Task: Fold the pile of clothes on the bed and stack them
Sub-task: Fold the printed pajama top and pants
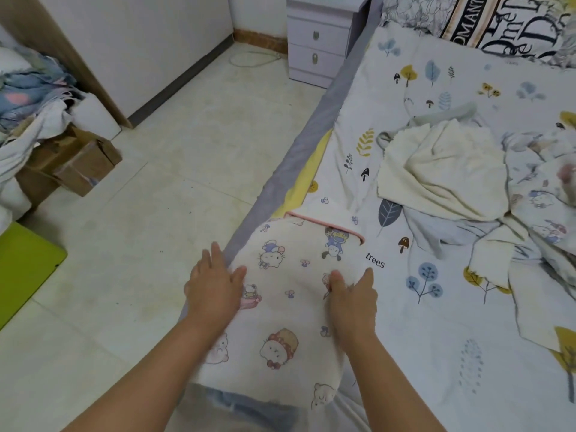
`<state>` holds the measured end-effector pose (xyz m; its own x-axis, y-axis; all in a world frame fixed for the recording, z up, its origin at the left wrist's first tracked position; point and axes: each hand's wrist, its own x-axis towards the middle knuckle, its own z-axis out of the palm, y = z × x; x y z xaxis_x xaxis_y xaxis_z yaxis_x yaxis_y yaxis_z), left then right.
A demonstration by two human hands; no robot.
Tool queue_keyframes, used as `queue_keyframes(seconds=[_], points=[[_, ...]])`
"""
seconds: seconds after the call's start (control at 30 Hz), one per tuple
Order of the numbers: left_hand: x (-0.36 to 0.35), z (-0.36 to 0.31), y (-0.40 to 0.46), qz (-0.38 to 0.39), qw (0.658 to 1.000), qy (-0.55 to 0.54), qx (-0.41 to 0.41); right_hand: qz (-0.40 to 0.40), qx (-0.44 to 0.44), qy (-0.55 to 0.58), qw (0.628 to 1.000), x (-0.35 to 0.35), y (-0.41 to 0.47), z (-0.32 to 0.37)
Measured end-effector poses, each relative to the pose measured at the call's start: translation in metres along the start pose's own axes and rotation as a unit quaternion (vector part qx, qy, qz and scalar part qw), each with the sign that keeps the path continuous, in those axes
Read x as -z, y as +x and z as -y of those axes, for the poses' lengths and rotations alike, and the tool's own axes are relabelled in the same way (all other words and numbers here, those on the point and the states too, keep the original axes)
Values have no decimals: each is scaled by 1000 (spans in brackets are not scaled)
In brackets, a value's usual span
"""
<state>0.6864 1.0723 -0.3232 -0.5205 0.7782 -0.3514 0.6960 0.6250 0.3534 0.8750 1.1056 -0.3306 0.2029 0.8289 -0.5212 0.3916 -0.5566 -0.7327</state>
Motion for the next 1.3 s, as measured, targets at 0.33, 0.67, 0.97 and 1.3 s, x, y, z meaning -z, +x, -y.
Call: queue_keyframes(seconds=[0.33,0.67,0.97,1.3], points=[[-57,27,-9,72,954,136,-256,39,211,-403,890,-47,-32,-39],[-47,19,-4,98,955,119,-255,58,191,-399,895,-42,-29,-26],[12,-25,-25,105,949,124,-270,117,227,-386,886,11,-55,6],[51,-99,-84,135,918,166,-333,160,263,-424,852,114,-97,30]])
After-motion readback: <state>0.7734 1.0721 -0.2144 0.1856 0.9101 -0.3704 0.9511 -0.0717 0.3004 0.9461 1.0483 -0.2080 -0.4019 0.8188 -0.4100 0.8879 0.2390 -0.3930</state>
